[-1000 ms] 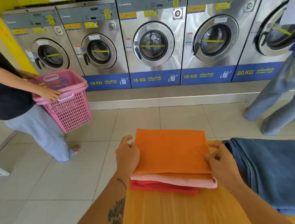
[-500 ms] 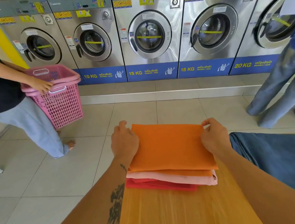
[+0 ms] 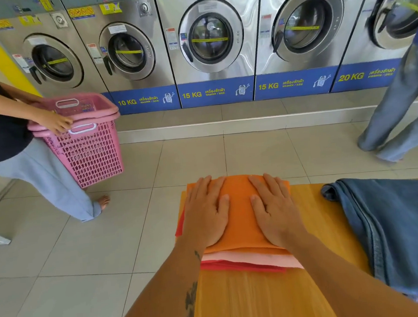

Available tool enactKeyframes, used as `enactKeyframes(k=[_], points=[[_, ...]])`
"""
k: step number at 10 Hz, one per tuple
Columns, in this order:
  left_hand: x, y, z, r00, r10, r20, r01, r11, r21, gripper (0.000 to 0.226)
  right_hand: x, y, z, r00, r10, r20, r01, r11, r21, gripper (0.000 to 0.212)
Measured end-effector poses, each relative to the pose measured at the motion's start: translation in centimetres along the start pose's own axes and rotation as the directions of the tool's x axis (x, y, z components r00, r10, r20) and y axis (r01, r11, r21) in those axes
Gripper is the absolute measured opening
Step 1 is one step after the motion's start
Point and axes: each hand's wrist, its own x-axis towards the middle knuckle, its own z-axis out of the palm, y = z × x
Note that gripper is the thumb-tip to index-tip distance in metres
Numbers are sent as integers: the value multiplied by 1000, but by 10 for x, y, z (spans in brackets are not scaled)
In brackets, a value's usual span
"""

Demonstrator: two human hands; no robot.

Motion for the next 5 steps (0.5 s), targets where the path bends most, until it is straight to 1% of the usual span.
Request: enactKeyframes(k=[1, 2, 3, 4, 5], points=[[-1, -1, 3, 1000, -30, -10, 30, 1000, 2, 62, -1, 6, 3, 1000, -15, -12, 15, 1000, -3, 61], [2, 7, -3, 993, -117, 32, 111, 981, 157, 67, 4, 7, -3, 997, 3, 82, -2, 1000, -9, 62], [-8, 23, -17, 961, -258, 95, 215, 921, 324, 72, 12, 2, -19, 967, 36, 254, -5, 992, -124, 61], [-23, 37, -51, 937, -310, 159, 205, 860, 467, 79, 14, -13, -50, 953, 74, 293, -11, 977, -212, 66], [-44, 49, -95, 933, -318, 170, 175, 811, 558, 78, -6, -27, -77, 959, 66, 277, -10, 981, -196, 67]])
